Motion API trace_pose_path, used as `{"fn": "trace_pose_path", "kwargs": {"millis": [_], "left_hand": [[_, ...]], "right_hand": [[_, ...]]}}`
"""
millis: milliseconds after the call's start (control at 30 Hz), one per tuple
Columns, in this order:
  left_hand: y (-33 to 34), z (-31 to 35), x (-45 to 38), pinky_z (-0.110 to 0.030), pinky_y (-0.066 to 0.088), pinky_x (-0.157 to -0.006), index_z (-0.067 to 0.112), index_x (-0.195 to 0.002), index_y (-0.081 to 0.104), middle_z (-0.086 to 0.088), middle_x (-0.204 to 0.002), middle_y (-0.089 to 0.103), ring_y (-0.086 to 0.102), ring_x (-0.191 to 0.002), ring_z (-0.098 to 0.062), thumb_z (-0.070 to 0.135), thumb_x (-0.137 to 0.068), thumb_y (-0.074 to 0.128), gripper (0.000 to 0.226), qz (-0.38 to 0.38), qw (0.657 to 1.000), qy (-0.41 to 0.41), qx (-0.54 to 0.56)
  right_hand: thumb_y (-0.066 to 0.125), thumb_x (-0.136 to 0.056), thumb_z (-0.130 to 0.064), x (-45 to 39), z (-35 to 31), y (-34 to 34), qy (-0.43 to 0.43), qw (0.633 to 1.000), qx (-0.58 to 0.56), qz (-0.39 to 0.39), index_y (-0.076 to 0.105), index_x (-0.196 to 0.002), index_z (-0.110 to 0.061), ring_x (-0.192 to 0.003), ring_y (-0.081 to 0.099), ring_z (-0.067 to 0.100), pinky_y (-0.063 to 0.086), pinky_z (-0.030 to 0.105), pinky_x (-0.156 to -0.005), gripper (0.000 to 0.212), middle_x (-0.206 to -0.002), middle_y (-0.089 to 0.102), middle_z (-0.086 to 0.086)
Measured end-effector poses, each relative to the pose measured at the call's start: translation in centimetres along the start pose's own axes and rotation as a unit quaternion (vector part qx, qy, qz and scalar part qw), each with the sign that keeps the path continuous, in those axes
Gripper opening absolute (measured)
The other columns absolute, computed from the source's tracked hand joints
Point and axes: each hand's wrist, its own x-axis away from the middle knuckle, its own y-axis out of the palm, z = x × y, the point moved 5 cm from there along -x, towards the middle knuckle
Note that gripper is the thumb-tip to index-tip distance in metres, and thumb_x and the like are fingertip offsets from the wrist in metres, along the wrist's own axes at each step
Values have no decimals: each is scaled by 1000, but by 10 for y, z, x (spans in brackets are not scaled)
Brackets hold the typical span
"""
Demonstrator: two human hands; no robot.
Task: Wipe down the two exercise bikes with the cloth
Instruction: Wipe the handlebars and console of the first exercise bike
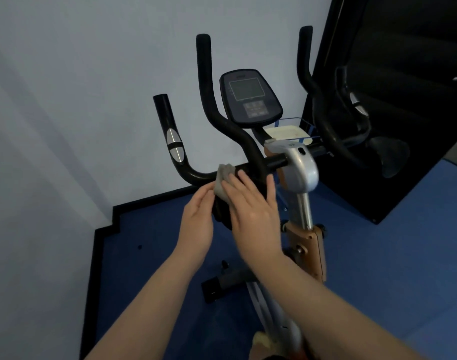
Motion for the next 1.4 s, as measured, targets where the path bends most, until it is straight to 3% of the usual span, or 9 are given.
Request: {"fn": "trace_pose_path", "kwargs": {"millis": [167,367,467,567,700,867,1133,1267,1400], "left_hand": [[-1,3,-5,-15,49,-87,29,-113,67,15,-108,70,63,-105,0,15,-104,38,33,1,999,15,-30],[-12,25,-47,-18,52,-80,21,-99,69,8,-94,72,67,-93,-7,1,-94,50,28,9,984,74,-161],[-13,42,-85,-20,49,-79,26,-97,65,12,-94,70,64,-90,-2,4,-93,50,27,69,965,112,-225],[-3,44,-115,-23,49,-80,27,-100,66,15,-97,69,62,-92,-1,9,-94,48,26,65,935,122,-328],[7,33,-123,-33,51,-74,27,-101,67,12,-99,70,64,-85,-12,18,-93,50,21,91,839,168,-509],[10,28,-120,-34,45,-67,21,-96,67,5,-92,69,61,-74,-18,16,-92,50,18,119,790,178,-574],[13,32,-116,-33,43,-65,17,-89,67,3,-84,67,59,-69,-18,14,-91,52,16,112,790,182,-575],[13,33,-116,-38,48,-65,16,-87,67,4,-82,67,59,-67,-17,13,-91,50,17,109,794,183,-569],[13,31,-115,-33,45,-62,17,-88,68,4,-80,67,59,-66,-16,12,-90,53,16,114,786,182,-579]], "right_hand": [[66,-86,-8,-24,16,-15,-40,998,41,26,71,-111,-12,-119,61,17,3,46,-121,26,-113,72,2],[49,-99,-26,-91,72,-29,252,935,-243,55,66,-111,-26,-89,63,13,47,39,-95,20,-91,67,-12],[43,-102,-31,-125,97,-4,304,892,-334,-10,56,-125,-19,-101,60,9,48,37,-97,29,-111,64,-4],[48,-101,-21,-121,82,36,210,900,-340,-173,30,-150,-17,-135,38,16,32,39,-114,52,-148,40,4],[55,-96,-18,-94,92,46,63,956,-239,-160,27,-149,-16,-129,40,16,37,30,-103,60,-146,36,4],[44,-100,-36,-130,100,64,167,946,-191,-202,45,-127,-12,-107,56,28,46,42,-86,36,-119,57,11],[51,-98,-27,-87,98,40,90,953,-230,-176,37,-144,-21,-121,42,8,36,25,-99,49,-143,39,0],[46,-101,-31,-117,95,55,245,902,-313,-169,48,-122,-16,-107,57,19,47,37,-90,26,-115,59,6],[48,-100,-22,-107,115,33,196,916,-304,-175,53,-120,-26,-98,60,13,51,37,-87,21,-107,63,0]]}}
